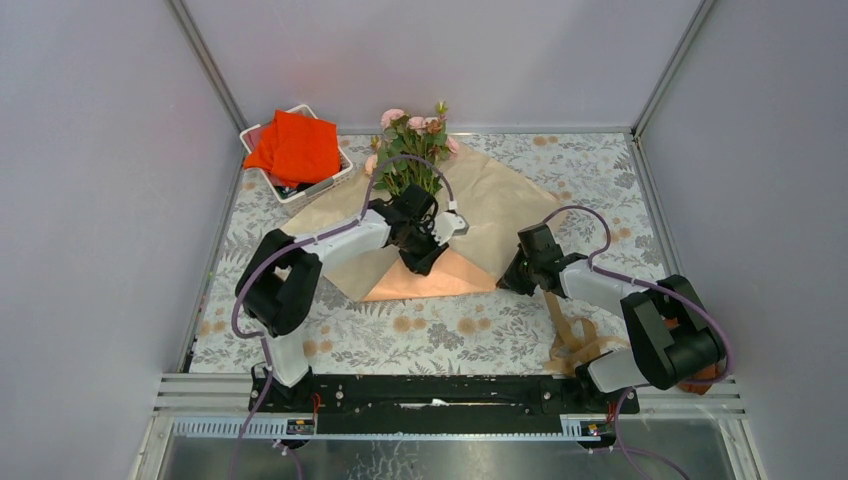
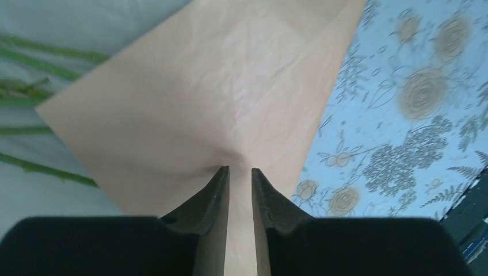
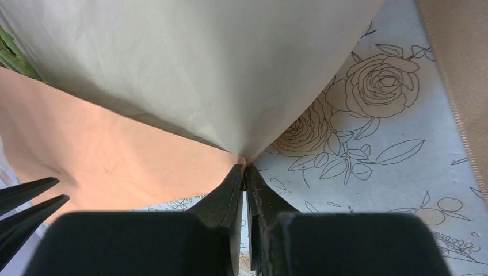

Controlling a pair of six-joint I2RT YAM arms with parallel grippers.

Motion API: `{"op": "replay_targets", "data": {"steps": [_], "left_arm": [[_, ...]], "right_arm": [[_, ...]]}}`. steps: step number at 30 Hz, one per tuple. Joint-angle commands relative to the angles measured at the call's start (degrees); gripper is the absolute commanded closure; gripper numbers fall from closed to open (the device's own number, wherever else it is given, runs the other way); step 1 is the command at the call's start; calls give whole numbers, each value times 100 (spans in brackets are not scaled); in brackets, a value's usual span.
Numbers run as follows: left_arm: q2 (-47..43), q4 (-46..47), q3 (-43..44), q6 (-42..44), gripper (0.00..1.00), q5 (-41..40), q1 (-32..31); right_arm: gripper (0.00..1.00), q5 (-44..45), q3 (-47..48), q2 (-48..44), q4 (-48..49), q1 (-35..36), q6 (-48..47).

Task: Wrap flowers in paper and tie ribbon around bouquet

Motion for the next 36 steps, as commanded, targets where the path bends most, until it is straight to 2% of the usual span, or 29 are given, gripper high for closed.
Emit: {"op": "replay_targets", "data": {"steps": [1, 9, 10, 15, 17, 22, 27, 29, 30, 33, 36], "left_arm": [[84, -103, 492, 54, 73, 305, -294], [903, 295, 1016, -266, 71, 137, -439], [987, 372, 1010, -280, 71, 50, -439], [1292, 445, 968, -327, 71, -89, -439], [1274, 459, 868, -308, 71, -34, -439], [1194, 512, 683, -276, 71, -29, -439], [1197, 521, 665, -277, 71, -42, -439], [1193, 530, 665, -276, 71, -32, -439], [1186, 530, 665, -278, 71, -29, -437], [1129, 526, 651, -239, 71, -57, -439], [1008, 513, 655, -183, 71, -154, -435]], "right_arm": [[89, 300, 48, -173, -45, -6, -140], [88, 546, 88, -489, -161, 118, -271], [85, 536, 64, -511, -131, 128, -268], [59, 296, -169, -433, 200, 130, -52], [53, 96, -292, -339, 430, 130, 78], [48, -172, -475, -104, 961, 143, 396], [47, -3, -306, 30, 973, 338, 478], [49, 50, -207, 156, 928, 379, 464], [54, 88, -177, 216, 909, 385, 452], [76, 436, -159, 153, 851, 389, 340], [90, 872, -9, 12, 632, 503, 15]]}}
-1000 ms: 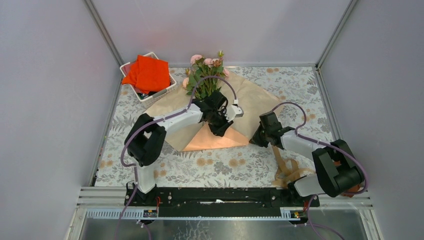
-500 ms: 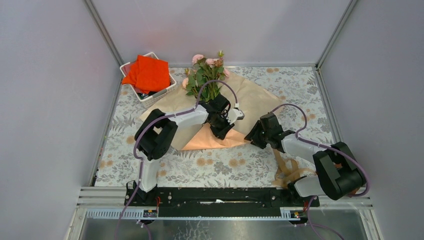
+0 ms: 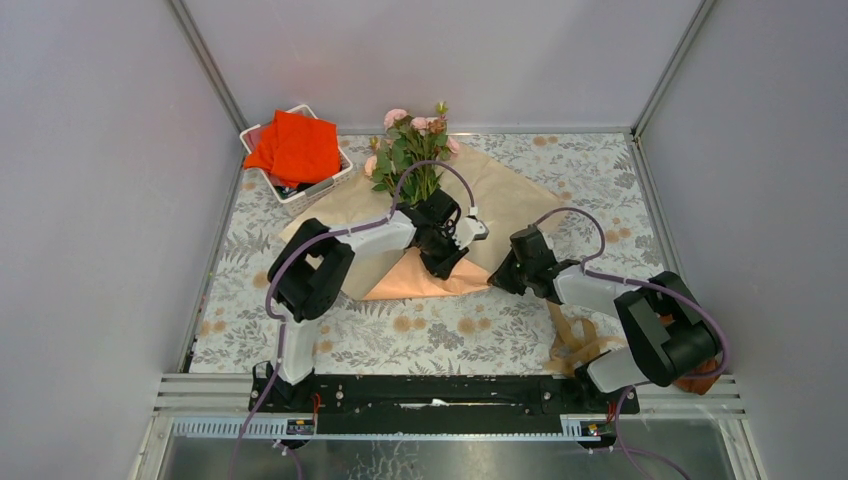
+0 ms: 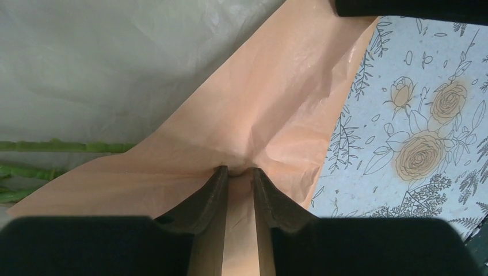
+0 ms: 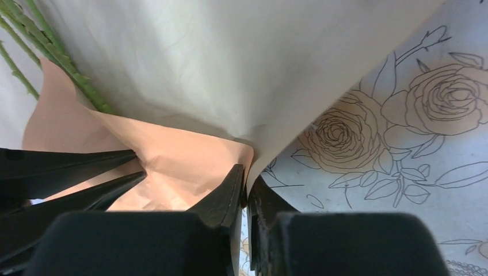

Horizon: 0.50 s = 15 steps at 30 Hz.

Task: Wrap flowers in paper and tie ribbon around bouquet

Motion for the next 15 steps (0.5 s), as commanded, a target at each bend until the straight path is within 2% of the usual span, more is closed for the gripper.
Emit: {"op": "replay_targets", "data": {"steps": [1, 6, 9, 15], "left_arm": [[-125, 169, -134, 91, 71, -285, 12], [-487, -190, 95, 210, 66, -59, 83], [-791, -406, 167, 232, 57, 196, 290], [-1246, -644, -70, 172, 39, 377, 973]], "right_arm": [[92, 900, 362, -130, -484, 258, -473], [95, 1827, 996, -89, -1395, 811, -1054], [95, 2186, 1149, -150, -1634, 932, -1208], [96, 2302, 1189, -273, -1722, 967, -1294]]}}
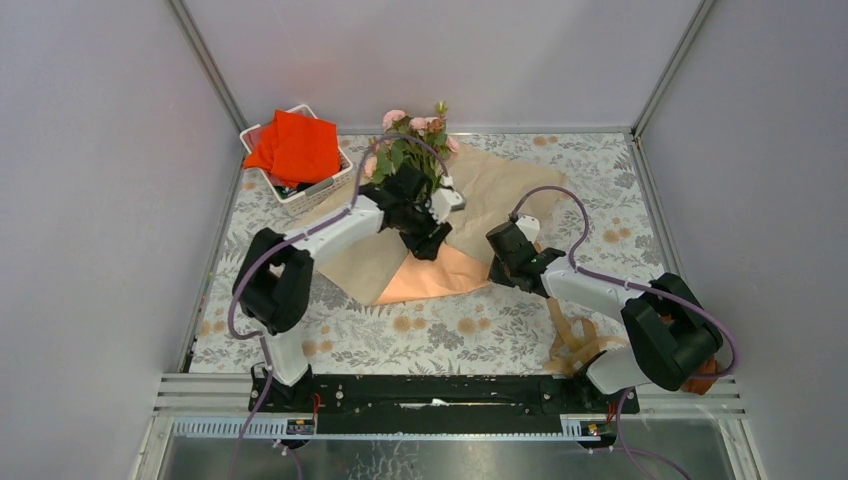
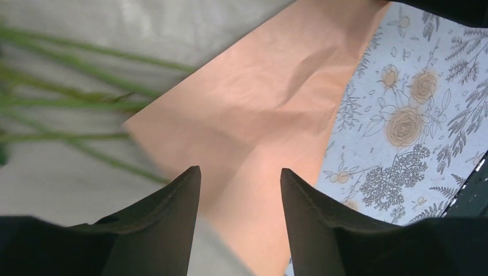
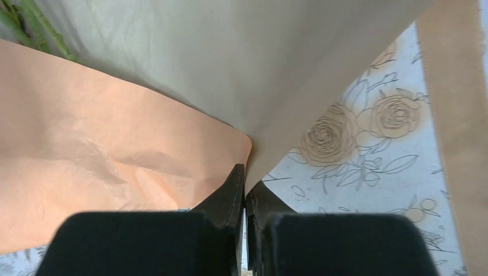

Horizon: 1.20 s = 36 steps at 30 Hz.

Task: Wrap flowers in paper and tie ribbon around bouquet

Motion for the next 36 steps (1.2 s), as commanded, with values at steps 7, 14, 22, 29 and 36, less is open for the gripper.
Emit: {"op": "replay_targets", "data": {"steps": [7, 14, 22, 29, 36], "left_arm": [[-231, -330, -603, -177, 22, 1034, 1115], [316, -290, -542, -387, 27, 1761, 1117], [444, -452, -446, -313, 89, 2150, 1011], [860, -166, -274, -688, 100, 1720, 1040], [1200, 99, -230, -1036, 100, 1221, 1118]], "right_arm": [[96, 511, 214, -225, -267, 79, -247], [96, 671, 322, -264, -428, 87, -406], [96, 932, 393, -372, -688, 190, -598], [96, 1389, 716, -271, -849, 497, -1294], [96, 1916, 1537, 404, -738, 1328, -2622]]}}
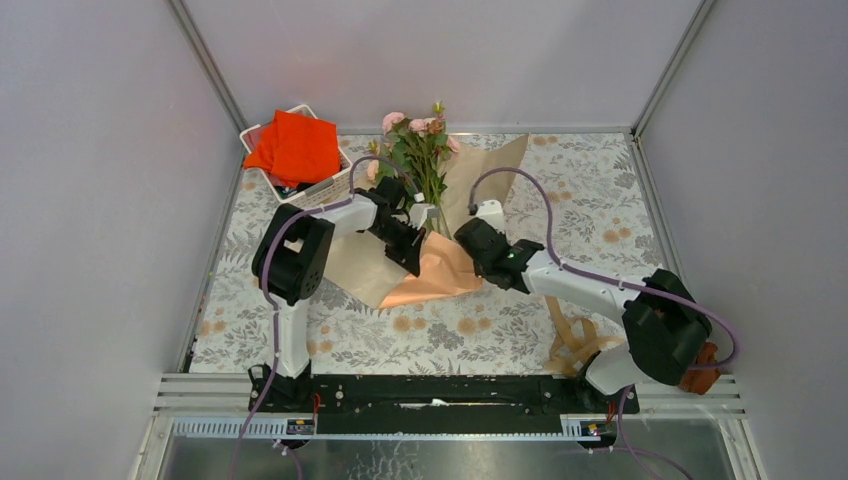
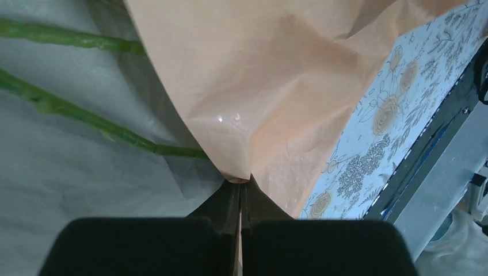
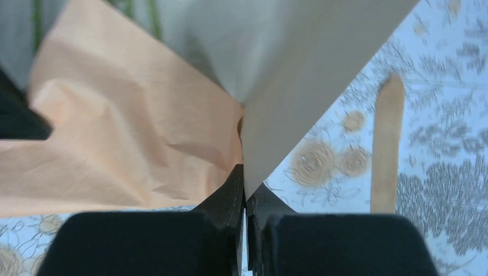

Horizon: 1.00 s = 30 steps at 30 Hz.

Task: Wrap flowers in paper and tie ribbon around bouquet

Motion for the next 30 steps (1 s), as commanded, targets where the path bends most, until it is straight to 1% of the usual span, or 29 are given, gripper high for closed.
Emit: {"op": "replay_targets", "data": {"steps": [1, 6, 14, 17, 19, 20, 24, 25, 28, 30], "left_arm": [[151, 267, 77, -223, 100, -393, 39], [228, 281, 48, -188, 100, -485, 37], [277, 293, 36, -136, 100, -406, 52], [266, 317, 19, -97, 100, -353, 78], [241, 318, 28, -79, 100, -337, 119], [209, 320, 41, -70, 98, -324, 157], [43, 151, 241, 76, 68, -327, 409], [-15, 68, 342, 118, 62, -316, 519], [-296, -81, 614, 100, 50, -185, 954], [-540, -131, 746, 8, 44, 16, 1238]], "right_arm": [[96, 493, 578, 379, 329, 586, -1145], [96, -307, 836, 819, 1091, 1025, -1763], [95, -1977, 865, 1516, 2180, 1117, -2080], [96, -2297, 868, 1804, 2314, 1122, -1990], [96, -2314, 819, 1941, 2359, 1117, -1947], [95, -2267, 796, 2024, 2353, 1116, -1944], [95, -2125, 836, 2334, 2047, 1108, -1956], [96, -2102, 859, 2399, 1962, 1108, -1957], [96, -2054, 854, 2441, 1851, 1115, -1966], [96, -2029, 799, 2389, 1867, 1110, -1968]]}}
